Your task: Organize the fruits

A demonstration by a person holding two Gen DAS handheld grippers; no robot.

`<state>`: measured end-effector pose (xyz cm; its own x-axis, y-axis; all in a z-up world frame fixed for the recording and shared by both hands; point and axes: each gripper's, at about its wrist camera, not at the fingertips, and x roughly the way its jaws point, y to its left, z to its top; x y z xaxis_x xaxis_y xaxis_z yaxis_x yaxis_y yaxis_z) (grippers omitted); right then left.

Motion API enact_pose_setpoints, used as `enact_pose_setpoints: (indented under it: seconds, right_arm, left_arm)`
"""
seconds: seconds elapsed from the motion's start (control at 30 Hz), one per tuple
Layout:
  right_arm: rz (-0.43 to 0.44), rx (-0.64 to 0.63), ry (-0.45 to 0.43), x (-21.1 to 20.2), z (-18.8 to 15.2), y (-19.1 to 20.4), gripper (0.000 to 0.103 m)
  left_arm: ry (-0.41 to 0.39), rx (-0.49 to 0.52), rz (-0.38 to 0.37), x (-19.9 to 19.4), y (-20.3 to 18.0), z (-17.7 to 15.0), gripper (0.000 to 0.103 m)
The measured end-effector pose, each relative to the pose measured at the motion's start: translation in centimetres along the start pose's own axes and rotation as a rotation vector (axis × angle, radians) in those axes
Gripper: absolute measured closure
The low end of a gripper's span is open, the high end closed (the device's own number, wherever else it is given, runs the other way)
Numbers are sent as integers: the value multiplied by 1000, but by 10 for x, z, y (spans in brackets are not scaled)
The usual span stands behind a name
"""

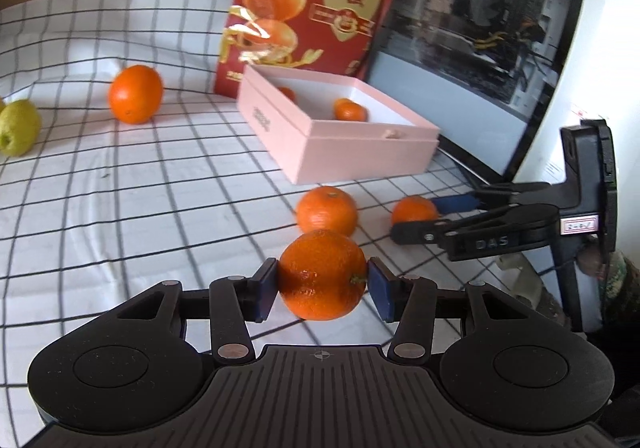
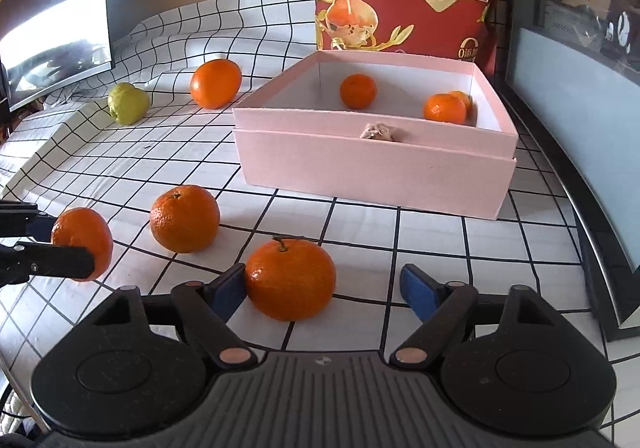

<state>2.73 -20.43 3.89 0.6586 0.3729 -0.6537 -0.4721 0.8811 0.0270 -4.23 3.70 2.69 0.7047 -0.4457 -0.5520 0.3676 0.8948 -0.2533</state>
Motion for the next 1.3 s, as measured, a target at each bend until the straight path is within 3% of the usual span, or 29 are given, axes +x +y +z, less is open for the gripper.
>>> enact_pose_setpoints:
  seconds: [0.2,0.4,0.53,0.63,0.77,0.9,1.03,1.13,1.2,1.3]
  right_arm:
    - [2,-91,-3,2,-2,14,39]
    - [-5,-74,-5,1,-2,11,40]
    - [-5,-60,-5,0,0,8,39]
    - [-8,-67,-18,-3,7,12,39]
    - [47,-89,-46,-9,34,30,38]
    - [166,-102,-82,-4,81,59,24]
    - [326,-62,-90,29,140,83,20]
    - [446,23,-12,73,186,131,18]
    - [435,47,32,113,205,164,18]
    - [322,28,66,170,216,206,18]
  left_arm:
    - [17,30,-1,10,-10,2,50]
    - [14,-6,42,10,3,1,50]
    - [-49,-70,92,-4,25,4,50]
    - [-112,-122,154,-16,44,6,50]
    - [-237,-265,272,-42,86,6,50]
    - [-389,-394,459,-77,132,-4,50]
    - [-503,-547,501,-106,168,-23,50]
    - [-519,-601,466,-111,179,-33,50]
    - [-526,-621,424,-112,182,-35,50]
    - [-524,-607,422,-108,176,-36,50]
